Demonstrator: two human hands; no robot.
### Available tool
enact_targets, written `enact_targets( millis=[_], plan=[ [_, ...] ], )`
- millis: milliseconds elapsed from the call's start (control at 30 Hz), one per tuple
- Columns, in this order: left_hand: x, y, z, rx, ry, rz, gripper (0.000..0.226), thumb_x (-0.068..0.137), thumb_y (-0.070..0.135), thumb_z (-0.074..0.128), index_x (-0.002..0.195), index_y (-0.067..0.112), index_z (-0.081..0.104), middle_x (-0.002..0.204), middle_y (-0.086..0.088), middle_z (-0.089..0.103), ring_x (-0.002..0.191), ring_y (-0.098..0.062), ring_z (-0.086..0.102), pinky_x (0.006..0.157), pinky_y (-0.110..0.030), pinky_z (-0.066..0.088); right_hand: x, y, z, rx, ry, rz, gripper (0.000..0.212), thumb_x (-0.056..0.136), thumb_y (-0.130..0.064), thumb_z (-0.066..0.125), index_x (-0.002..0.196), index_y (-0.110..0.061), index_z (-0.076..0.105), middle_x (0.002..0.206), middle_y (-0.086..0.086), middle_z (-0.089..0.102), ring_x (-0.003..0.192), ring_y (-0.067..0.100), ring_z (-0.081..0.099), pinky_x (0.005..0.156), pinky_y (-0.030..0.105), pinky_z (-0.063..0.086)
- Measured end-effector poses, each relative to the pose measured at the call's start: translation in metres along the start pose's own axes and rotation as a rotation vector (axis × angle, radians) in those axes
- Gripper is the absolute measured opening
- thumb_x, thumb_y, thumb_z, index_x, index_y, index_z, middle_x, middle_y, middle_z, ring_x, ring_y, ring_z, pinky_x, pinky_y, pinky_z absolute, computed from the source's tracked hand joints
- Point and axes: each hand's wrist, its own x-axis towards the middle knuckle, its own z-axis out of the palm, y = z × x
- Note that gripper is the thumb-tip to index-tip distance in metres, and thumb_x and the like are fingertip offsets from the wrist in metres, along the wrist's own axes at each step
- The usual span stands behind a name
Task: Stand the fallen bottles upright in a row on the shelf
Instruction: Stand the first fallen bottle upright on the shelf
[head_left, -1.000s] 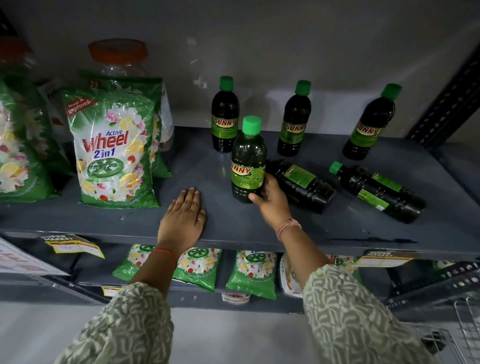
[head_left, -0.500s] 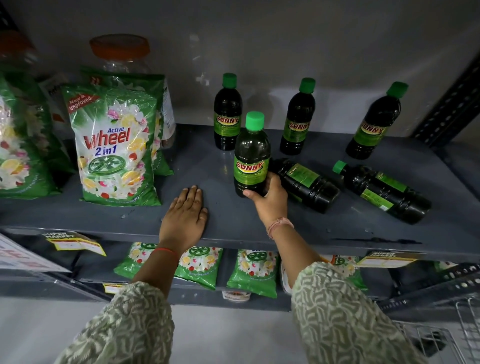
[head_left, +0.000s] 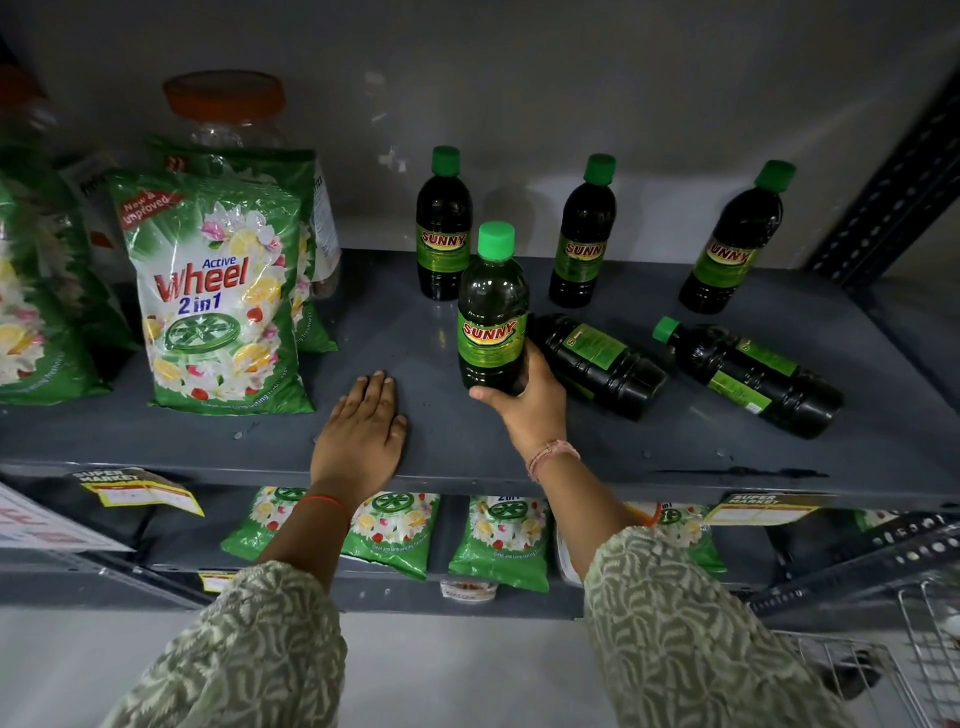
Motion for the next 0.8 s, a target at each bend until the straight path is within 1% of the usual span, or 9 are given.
enact_targets(
  millis=[100, 233, 400, 500, 633, 733, 800],
  plan=[
    [0.000, 0.000, 0.000, 0.006, 0.002, 0.001, 0.054, 0.097, 0.027, 0.027, 0.145, 0.009, 0.012, 0.158, -0.007, 0.011, 0.146, -0.020, 0.007, 0.120, -0.034, 0.007, 0.001, -0.001, 0.001, 0.016, 0.016, 0.008, 0.083, 0.060, -0.016, 0.083, 0.131, -0.008, 0.042, 0.127, 0.014, 0.058, 0.118, 0.024, 0.054, 0.102, 0.042, 0.044],
    [0.000, 0.000, 0.000, 0.005, 0.001, 0.001, 0.053, 0.097, 0.027, 0.027, 0.145, 0.009, 0.012, 0.158, -0.007, 0.011, 0.146, -0.020, 0.008, 0.120, -0.034, 0.007, 0.003, -0.001, 0.003, -0.007, 0.014, 0.016, 0.079, 0.061, -0.016, 0.082, 0.130, -0.009, 0.044, 0.126, 0.013, 0.059, 0.115, 0.024, 0.055, 0.101, 0.042, 0.045],
    [0.000, 0.000, -0.001, -0.005, -0.003, 0.002, 0.053, 0.097, 0.027, 0.027, 0.145, 0.009, 0.014, 0.158, -0.007, 0.013, 0.146, -0.021, 0.009, 0.120, -0.035, 0.008, 0.000, -0.004, 0.002, -0.066, 0.009, 0.035, 0.066, 0.067, -0.019, 0.078, 0.125, -0.006, 0.047, 0.122, 0.015, 0.060, 0.111, 0.028, 0.056, 0.097, 0.044, 0.046],
    [-0.001, 0.001, -0.003, -0.011, -0.013, 0.004, 0.053, 0.097, 0.026, 0.028, 0.145, 0.008, 0.014, 0.158, -0.007, 0.013, 0.146, -0.021, 0.009, 0.120, -0.035, 0.008, -0.018, -0.003, -0.002, -0.077, 0.010, 0.035, 0.061, 0.067, -0.020, 0.078, 0.121, -0.009, 0.050, 0.118, 0.013, 0.062, 0.108, 0.028, 0.057, 0.095, 0.043, 0.047],
    [-0.002, 0.002, -0.004, -0.007, -0.035, 0.000, 0.053, 0.097, 0.027, 0.026, 0.145, 0.008, 0.012, 0.158, -0.007, 0.011, 0.146, -0.021, 0.007, 0.120, -0.035, 0.007, -0.054, 0.004, -0.013, -0.107, 0.050, -0.021, 0.051, 0.065, -0.019, 0.079, 0.108, -0.008, 0.055, 0.106, 0.012, 0.066, 0.098, 0.026, 0.061, 0.087, 0.039, 0.051],
    [-0.002, 0.003, -0.005, -0.008, -0.032, -0.001, 0.053, 0.097, 0.026, 0.026, 0.145, 0.007, 0.012, 0.158, -0.008, 0.012, 0.146, -0.023, 0.008, 0.120, -0.036, 0.007, -0.072, 0.005, -0.018, -0.106, 0.047, -0.043, 0.052, 0.064, -0.020, 0.080, 0.109, -0.009, 0.055, 0.104, 0.011, 0.066, 0.096, 0.024, 0.061, 0.085, 0.035, 0.051],
    [-0.003, 0.004, -0.006, -0.010, -0.036, -0.004, 0.053, 0.097, 0.026, 0.027, 0.145, 0.007, 0.013, 0.158, -0.008, 0.013, 0.146, -0.023, 0.008, 0.120, -0.036, 0.007, -0.078, 0.005, -0.019, -0.103, 0.037, -0.038, 0.053, 0.065, -0.020, 0.080, 0.110, -0.009, 0.055, 0.105, 0.011, 0.066, 0.097, 0.025, 0.061, 0.087, 0.037, 0.051]
  ],
)
